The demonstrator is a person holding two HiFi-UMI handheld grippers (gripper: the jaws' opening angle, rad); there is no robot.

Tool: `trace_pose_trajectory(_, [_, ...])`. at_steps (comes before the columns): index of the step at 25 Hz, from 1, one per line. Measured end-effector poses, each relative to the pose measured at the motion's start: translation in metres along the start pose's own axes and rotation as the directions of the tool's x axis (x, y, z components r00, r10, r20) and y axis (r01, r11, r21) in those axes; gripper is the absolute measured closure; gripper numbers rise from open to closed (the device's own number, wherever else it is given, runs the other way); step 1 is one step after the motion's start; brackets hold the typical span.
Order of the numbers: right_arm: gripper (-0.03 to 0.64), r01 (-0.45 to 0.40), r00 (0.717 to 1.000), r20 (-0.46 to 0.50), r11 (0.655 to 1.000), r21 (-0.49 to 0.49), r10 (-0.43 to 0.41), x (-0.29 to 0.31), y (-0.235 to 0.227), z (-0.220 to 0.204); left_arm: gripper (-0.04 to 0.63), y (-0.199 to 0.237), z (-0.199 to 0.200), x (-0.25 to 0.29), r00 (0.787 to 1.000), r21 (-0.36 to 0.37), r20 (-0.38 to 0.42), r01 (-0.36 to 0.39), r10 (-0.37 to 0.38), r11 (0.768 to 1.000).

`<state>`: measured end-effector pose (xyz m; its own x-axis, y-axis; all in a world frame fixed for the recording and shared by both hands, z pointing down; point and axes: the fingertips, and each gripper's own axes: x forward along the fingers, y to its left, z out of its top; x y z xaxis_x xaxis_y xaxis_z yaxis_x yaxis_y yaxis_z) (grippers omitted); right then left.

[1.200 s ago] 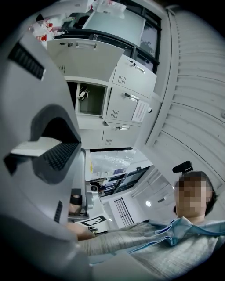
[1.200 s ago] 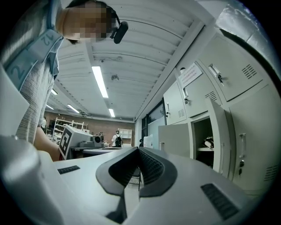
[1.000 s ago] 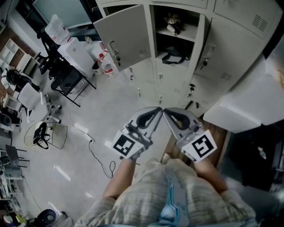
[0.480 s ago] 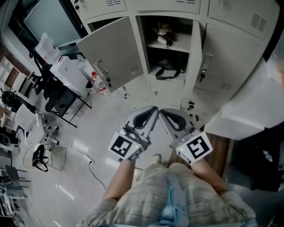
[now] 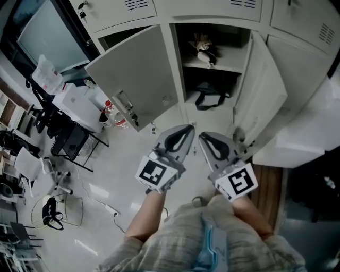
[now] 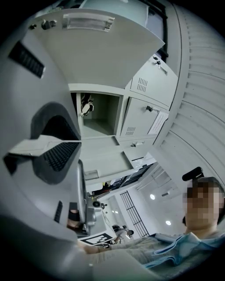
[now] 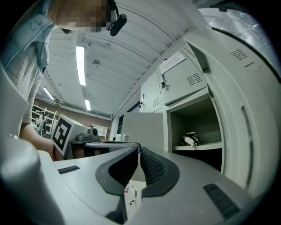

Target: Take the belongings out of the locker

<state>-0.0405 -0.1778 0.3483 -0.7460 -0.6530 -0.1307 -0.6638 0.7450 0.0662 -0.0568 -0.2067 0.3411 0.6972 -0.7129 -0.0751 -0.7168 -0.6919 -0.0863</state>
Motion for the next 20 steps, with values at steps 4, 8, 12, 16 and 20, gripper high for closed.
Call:
trace_pose_trajectory(4, [0.614, 0.053, 0.998, -0.028, 0.998, -0.014, -0.053, 0.016, -0.006, -0.011, 0.594, 0.031, -0.001, 0.011, 1.0, 0.005, -0.021, 0.007, -0.007, 1.0])
trace_pose_trajectory(8, [0.614, 0.099, 0.994, -0.046, 0.995, -0.029, -0.1, 0.025, -0.013, -0.015, 0.592, 0.051, 0.004, 0.027, 1.0, 0.018, -0.02, 0.023, -0.022, 1.0])
trace_pose_trajectory(12, [0.614, 0.117, 0.992, -0.043, 0.992, -0.035, -0.119, 0.033, -0.019, -0.012, 0.577, 0.064, -0.001, 0.047, 0.999, 0.066, -0.032, 0.045, -0.043, 0.997])
trace_pose_trajectory(16, [0.612, 0.117, 0.992, -0.041, 0.993, -0.031, -0.118, 0.035, -0.028, -0.013, 0.553, 0.077, -0.002, 0.068, 0.998, 0.067, -0.046, 0.036, -0.033, 0.997])
trace_pose_trajectory(20, [0.612, 0.134, 0.99, -0.036, 0.991, -0.025, -0.135, 0.035, -0.041, -0.014, 0.527, 0.084, -0.006, 0.091, 0.995, 0.068, -0.093, 0.05, -0.044, 0.996])
